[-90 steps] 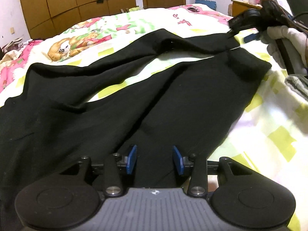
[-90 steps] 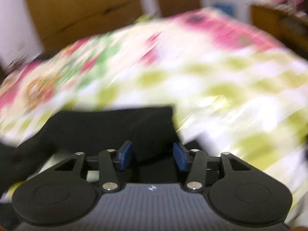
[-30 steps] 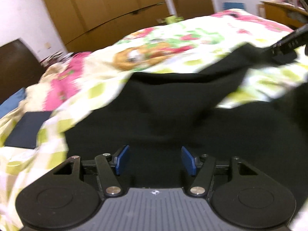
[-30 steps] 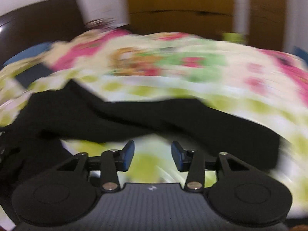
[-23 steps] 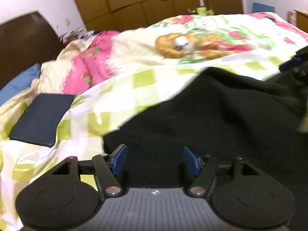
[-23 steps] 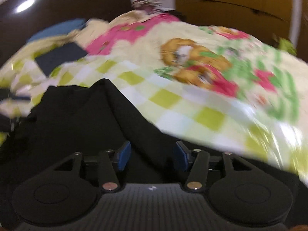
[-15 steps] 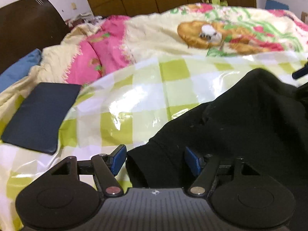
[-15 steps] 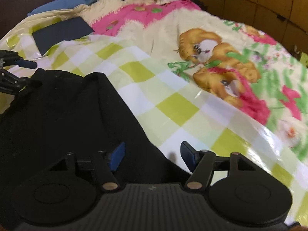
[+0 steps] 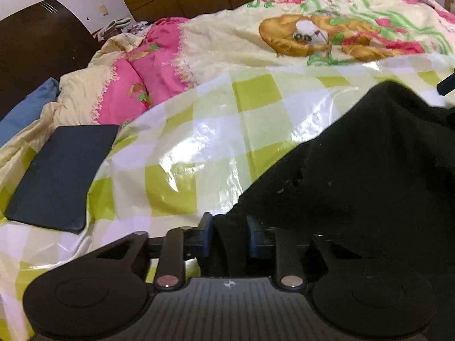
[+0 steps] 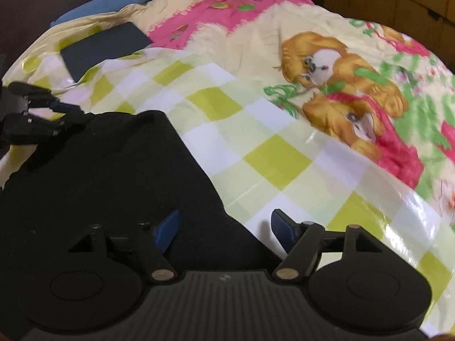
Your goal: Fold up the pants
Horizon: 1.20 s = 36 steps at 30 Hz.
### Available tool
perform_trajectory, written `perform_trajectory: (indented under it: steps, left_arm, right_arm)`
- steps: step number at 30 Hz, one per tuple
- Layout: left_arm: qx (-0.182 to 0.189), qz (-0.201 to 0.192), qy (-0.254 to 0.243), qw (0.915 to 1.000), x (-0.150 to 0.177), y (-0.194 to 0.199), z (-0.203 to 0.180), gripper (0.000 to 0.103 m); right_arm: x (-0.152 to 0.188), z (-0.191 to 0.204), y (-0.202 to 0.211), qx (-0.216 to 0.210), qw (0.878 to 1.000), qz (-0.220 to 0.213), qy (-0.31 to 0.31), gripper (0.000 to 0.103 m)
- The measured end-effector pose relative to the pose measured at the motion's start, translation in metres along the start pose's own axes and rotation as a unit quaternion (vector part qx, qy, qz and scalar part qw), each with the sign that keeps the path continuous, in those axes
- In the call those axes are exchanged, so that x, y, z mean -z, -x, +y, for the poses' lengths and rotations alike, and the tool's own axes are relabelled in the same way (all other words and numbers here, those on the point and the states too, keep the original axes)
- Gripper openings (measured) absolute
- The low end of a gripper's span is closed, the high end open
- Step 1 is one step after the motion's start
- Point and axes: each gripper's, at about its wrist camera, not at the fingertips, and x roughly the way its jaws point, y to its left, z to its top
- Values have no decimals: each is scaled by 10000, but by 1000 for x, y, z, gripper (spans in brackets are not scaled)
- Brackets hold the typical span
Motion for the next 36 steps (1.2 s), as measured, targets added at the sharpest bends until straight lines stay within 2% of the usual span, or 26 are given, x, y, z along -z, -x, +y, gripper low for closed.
perform_trajectory:
  steps: [4,7,9,14,16,18,19,21,22,23,24,26,27,29,33,36]
  left_arm:
    - [95,-18,-14,10000,1,8,5,34]
    - [270,-70,-87,9996,4,14,9,36]
    - [338,-33,-113,9994,2,12,13,44]
    - [509,105,-319,9981,6,-1,13,79]
    - [352,130,-355,9987,8,-9,12,88]
    - [432,179,-41,9989,7,-15,21,89]
    - [509,244,146,9983,7,-19,27,89]
    - [599,355,346,9970,9,-23,31,78]
    - [687,369,402,9961,10,-23,30,63]
    - [665,351,444,9962,10,-20,28,56]
    - [602,296,389,9970,10,-16,24,52]
    - [542,249,275,9978,8,-11,16,36]
    - [534,252,263,9979,7,-8,14,34]
    - [425,213,191,9987,6,-1,8,29]
    - [375,-141,196,9990,4,37,10,28]
    - [376,-548,168,9976,15,88,9,28]
  right_arm:
    - [-8,-1,-21,-24,9996,222,-163,76]
    - [-9,-2,-21,-215,9992,64,-320,75]
    - [-9,-5,-21,-383,9984,122,-395,75]
    - [-12,-3,-22,-609,9974,290,-260,78]
    - [-11,-2,-33,-418,9982,364,-233,85]
    - [-7,-3,-42,-457,9974,331,-449,88]
    - [-4,-2,-44,-423,9976,241,-500,88]
    - [1,1,-44,-337,9982,87,-494,85]
    - [3,1,-42,-348,9981,38,-501,82]
    - [3,0,-39,-395,9975,-4,-581,73]
    - [4,-2,-35,-515,9962,-59,-706,53]
    - [1,-4,-27,-610,9939,-134,-914,30]
    - [0,-2,-22,-515,9944,-175,-907,20]
    - [-2,3,-11,-312,9956,-246,-851,10]
    - [-2,20,36,-197,9964,-596,-567,9]
    - [11,45,85,-106,9957,-877,-281,9]
